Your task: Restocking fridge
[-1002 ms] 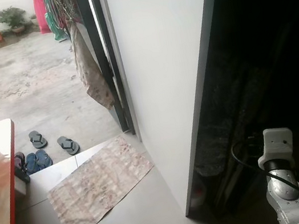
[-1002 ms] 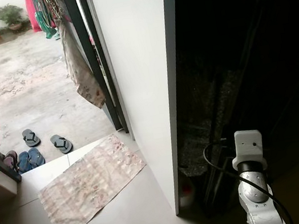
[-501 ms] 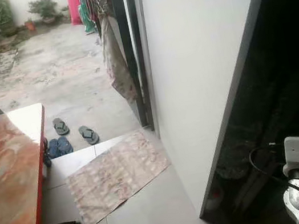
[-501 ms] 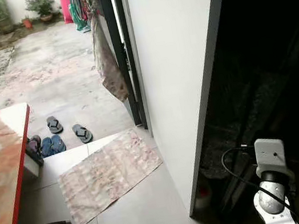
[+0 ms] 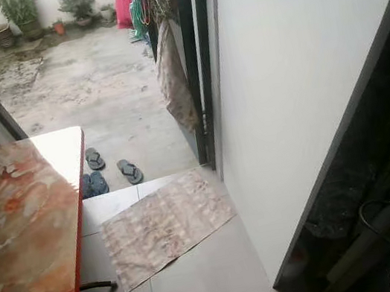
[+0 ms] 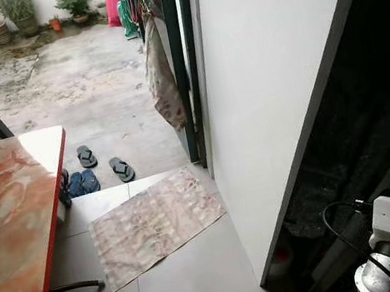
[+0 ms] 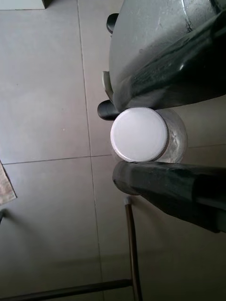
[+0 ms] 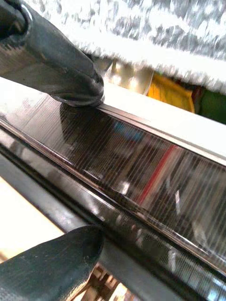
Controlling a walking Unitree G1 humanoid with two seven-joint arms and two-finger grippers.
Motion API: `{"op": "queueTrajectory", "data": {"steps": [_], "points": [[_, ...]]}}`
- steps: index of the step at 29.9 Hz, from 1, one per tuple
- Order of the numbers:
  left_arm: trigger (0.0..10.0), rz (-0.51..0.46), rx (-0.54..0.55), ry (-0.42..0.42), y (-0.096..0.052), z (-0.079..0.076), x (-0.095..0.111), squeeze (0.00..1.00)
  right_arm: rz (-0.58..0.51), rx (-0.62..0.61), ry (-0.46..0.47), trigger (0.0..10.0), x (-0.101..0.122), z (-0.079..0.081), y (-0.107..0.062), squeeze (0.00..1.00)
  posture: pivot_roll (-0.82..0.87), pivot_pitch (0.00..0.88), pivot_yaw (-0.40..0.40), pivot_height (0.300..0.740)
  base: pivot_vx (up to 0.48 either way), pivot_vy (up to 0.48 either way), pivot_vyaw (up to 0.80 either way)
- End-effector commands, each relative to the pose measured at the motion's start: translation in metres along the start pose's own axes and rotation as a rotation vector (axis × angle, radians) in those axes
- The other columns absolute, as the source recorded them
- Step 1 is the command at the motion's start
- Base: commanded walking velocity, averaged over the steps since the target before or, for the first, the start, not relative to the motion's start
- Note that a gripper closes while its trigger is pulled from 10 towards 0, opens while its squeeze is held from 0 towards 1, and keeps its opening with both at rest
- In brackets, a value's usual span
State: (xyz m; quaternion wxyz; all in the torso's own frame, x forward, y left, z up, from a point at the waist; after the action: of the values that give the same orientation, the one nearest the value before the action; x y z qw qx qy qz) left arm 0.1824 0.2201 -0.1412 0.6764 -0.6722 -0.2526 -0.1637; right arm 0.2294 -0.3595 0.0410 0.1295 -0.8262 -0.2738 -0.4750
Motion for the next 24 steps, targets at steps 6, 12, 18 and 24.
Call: {"op": "queueTrajectory", "data": {"steps": [6, 12, 18, 24], "points": [[10.0, 0.022, 0.007, 0.013, -0.002, 0.002, -0.01, 0.0, 0.365, -0.208, -0.009, 10.0, -0.083, -0.051, -0.015, 0.0, -0.1, 0.051, 0.03, 0.74, 0.0, 0.0, 0.0], [10.0, 0.024, -0.002, 0.02, -0.001, -0.006, -0.01, 0.0, 0.379, 0.228, 0.152, 10.0, -0.084, 0.024, -0.036, 0.0, -0.11, 0.052, 0.025, 0.74, 0.0, 0.0, 0.0], [10.0, 0.008, -0.018, 0.022, 0.002, -0.016, -0.002, 0.0, 0.453, 0.574, -0.02, 10.0, -0.107, 0.067, -0.081, 0.0, -0.11, 0.053, 0.022, 0.74, 0.0, 0.0, 0.0], [10.0, 0.001, -0.027, 0.023, 0.004, -0.02, 0.002, 0.0, 0.622, 0.699, -0.164, 10.0, -0.143, 0.068, -0.105, 0.0, -0.11, 0.046, 0.02, 0.74, 0.0, 0.0, 0.0]]}}
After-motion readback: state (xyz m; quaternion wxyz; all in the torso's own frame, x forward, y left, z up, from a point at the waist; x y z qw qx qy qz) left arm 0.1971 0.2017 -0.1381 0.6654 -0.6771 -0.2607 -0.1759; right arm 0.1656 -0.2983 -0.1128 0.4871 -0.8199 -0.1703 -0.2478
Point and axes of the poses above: a point about 5 cm out from each wrist's last joint towards the gripper, its own y axis pointing out of the wrist towards the gripper, its own x axis along the axis of the wrist's last joint, z = x × y, the point moved 6 cm from there along y, pointing out of the wrist towards the gripper, and after that the axes turned 7 degrees about -y, right-handed, at the moved point
